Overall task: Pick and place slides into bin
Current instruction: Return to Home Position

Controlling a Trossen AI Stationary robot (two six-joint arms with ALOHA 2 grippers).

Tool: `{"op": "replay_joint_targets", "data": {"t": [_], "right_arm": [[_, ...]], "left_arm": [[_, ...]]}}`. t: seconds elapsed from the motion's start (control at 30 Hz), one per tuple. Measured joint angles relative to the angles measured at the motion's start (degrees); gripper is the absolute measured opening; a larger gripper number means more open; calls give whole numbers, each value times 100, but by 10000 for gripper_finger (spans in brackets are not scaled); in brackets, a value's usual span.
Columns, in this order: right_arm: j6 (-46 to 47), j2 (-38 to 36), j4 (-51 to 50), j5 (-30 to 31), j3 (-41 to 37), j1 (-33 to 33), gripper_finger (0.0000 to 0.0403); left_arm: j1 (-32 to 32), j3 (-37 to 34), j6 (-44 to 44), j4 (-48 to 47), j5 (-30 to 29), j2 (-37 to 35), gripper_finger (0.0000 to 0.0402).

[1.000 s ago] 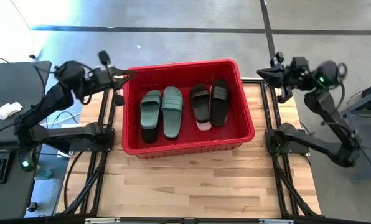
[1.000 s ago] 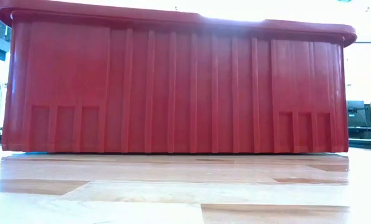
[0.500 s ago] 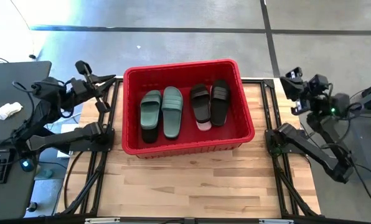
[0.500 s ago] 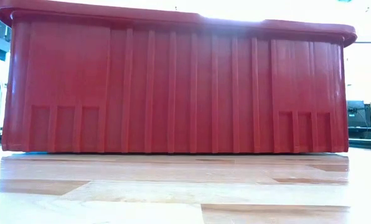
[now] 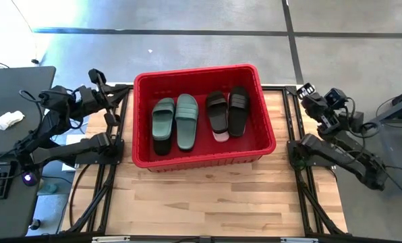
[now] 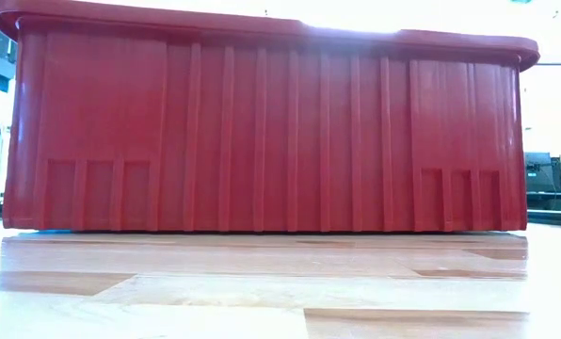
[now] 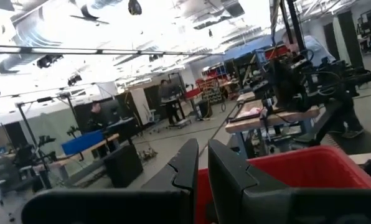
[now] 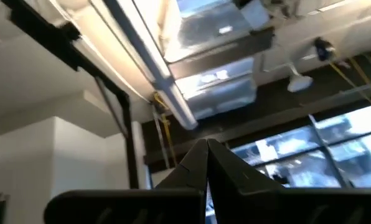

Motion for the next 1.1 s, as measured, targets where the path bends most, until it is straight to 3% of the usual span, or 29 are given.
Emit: {"op": "replay_joint_targets", "data": {"t": [0.17, 0.33, 0.5, 0.67, 0.93, 1.1], "right_arm": [[-480, -6, -92, 238, 131, 801, 0], [-1177, -3, -829, 532, 128, 1393, 0], [-1784, 0, -1746, 829, 128, 1669, 0], [-2342, -93, -1833, 1008, 128, 1948, 0], [-2634, -349, -2738, 1640, 98, 2221, 0], [-2747, -436, -2794, 1760, 98, 2335, 0]], "left_arm": [[0, 0, -61, -56, 109, -2, 26], [0, 0, -95, -98, 344, 0, 26], [0, 0, -26, -140, 241, -73, 26], [-2, 2, 105, -539, -26, -268, 26], [0, -21, 258, -1040, -243, -721, 26], [0, -426, 179, -1009, -343, -1239, 26]]}}
